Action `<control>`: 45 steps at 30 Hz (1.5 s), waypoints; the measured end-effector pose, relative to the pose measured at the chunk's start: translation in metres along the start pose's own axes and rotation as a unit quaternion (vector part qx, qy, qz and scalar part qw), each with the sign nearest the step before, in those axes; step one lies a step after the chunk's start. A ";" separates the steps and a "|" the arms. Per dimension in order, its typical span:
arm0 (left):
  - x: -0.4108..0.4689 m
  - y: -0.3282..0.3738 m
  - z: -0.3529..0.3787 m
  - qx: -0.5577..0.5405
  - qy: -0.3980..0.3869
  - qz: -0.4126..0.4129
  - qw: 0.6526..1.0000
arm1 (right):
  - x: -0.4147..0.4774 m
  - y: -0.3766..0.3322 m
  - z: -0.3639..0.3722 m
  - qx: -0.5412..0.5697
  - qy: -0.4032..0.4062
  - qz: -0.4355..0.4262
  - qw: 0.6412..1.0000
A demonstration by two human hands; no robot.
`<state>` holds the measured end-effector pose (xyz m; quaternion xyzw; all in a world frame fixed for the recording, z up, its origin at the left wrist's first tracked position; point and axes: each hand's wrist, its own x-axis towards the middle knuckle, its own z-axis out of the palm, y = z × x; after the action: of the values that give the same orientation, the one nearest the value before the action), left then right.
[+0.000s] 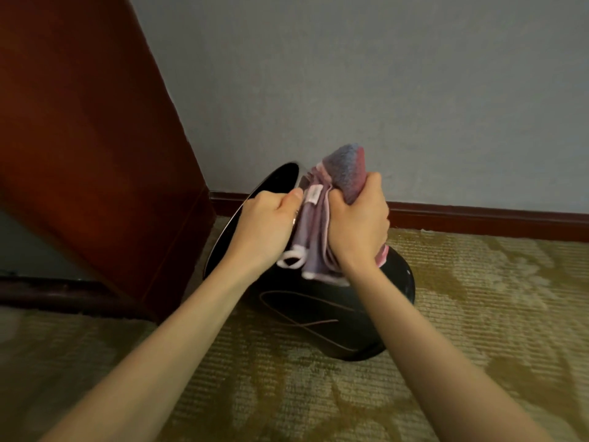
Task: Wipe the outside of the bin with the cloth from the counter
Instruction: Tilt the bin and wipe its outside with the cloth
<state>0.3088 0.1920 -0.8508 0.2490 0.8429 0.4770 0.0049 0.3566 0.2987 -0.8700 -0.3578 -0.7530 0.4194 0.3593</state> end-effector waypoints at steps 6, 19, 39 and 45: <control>-0.010 -0.002 -0.004 -0.073 -0.058 -0.018 0.995 | 0.050 -0.005 0.007 -0.058 -0.121 0.084 0.987; 0.014 0.000 -0.005 -0.187 -0.020 -0.134 0.973 | -0.061 -0.012 0.019 0.036 0.089 -0.120 0.988; 0.025 -0.013 -0.008 -0.015 0.044 -0.084 0.995 | -0.031 0.079 -0.011 -0.055 0.026 -0.130 0.990; 0.023 -0.012 -0.011 -0.001 0.045 -0.094 0.995 | -0.019 0.114 -0.030 -0.112 0.041 -0.062 0.991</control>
<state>0.2804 0.1876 -0.8491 0.1471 0.8612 0.4863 0.0119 0.4181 0.3391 -0.9639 -0.3649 -0.8006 0.2945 0.3730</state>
